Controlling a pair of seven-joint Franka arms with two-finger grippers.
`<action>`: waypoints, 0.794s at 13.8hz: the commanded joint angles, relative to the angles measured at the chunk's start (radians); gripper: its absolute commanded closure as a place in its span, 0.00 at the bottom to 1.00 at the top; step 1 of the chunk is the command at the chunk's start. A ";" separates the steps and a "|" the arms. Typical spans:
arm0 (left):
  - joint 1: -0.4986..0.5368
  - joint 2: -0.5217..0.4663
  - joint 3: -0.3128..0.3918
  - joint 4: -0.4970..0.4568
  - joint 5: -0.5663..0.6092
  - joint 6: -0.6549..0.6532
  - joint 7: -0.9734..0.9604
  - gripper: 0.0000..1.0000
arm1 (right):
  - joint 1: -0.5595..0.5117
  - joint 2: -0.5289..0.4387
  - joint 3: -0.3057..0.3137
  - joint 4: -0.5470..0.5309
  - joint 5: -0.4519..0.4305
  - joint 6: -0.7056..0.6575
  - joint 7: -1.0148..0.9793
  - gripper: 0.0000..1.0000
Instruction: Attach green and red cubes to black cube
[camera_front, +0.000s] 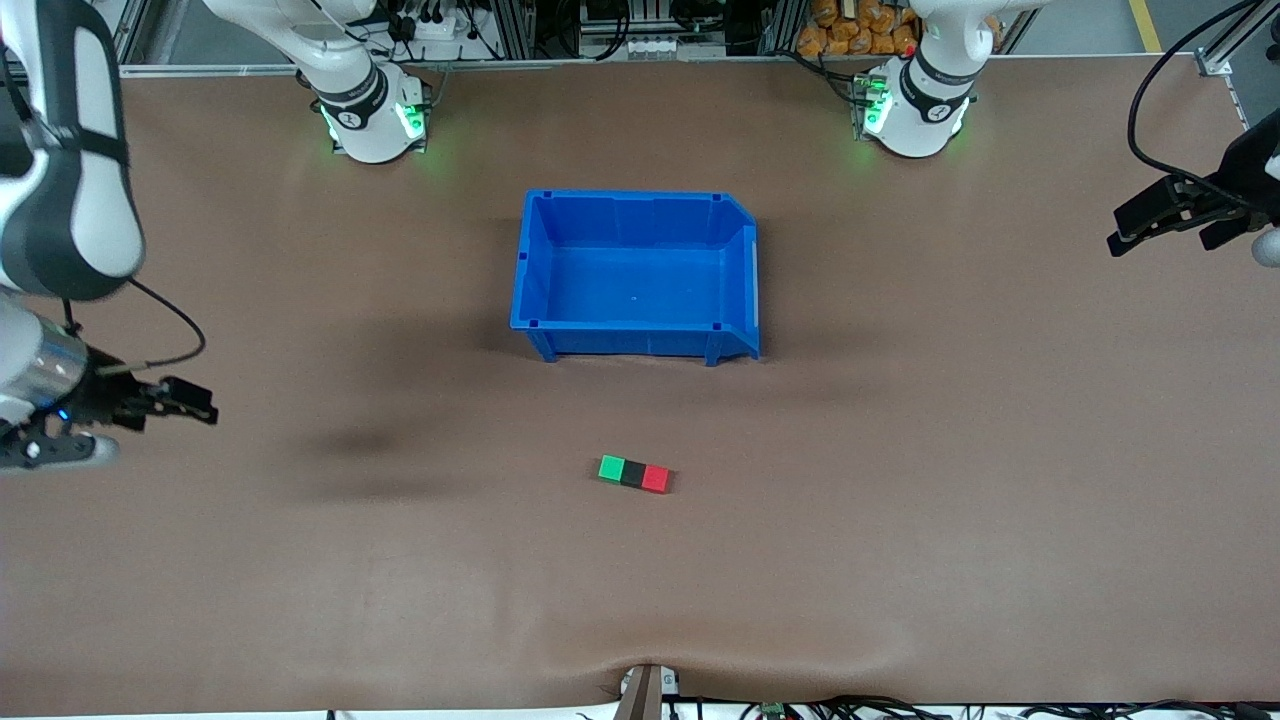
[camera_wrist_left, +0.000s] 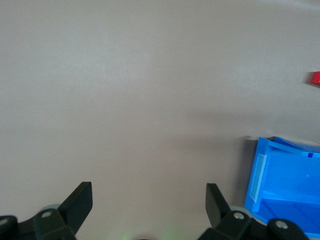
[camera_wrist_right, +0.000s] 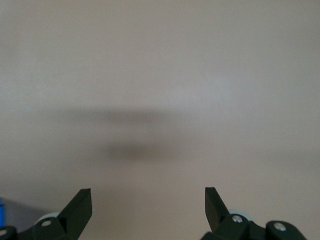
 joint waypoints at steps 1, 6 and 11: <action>0.012 -0.006 -0.004 0.006 -0.011 -0.013 0.012 0.00 | 0.028 -0.100 0.020 -0.054 -0.028 -0.078 0.147 0.00; 0.012 -0.004 0.001 0.006 -0.011 -0.013 0.012 0.00 | 0.053 -0.157 0.021 0.027 -0.029 -0.279 0.219 0.00; 0.010 -0.004 0.001 0.006 -0.011 -0.013 0.014 0.00 | 0.044 -0.227 0.015 0.058 -0.035 -0.374 0.219 0.00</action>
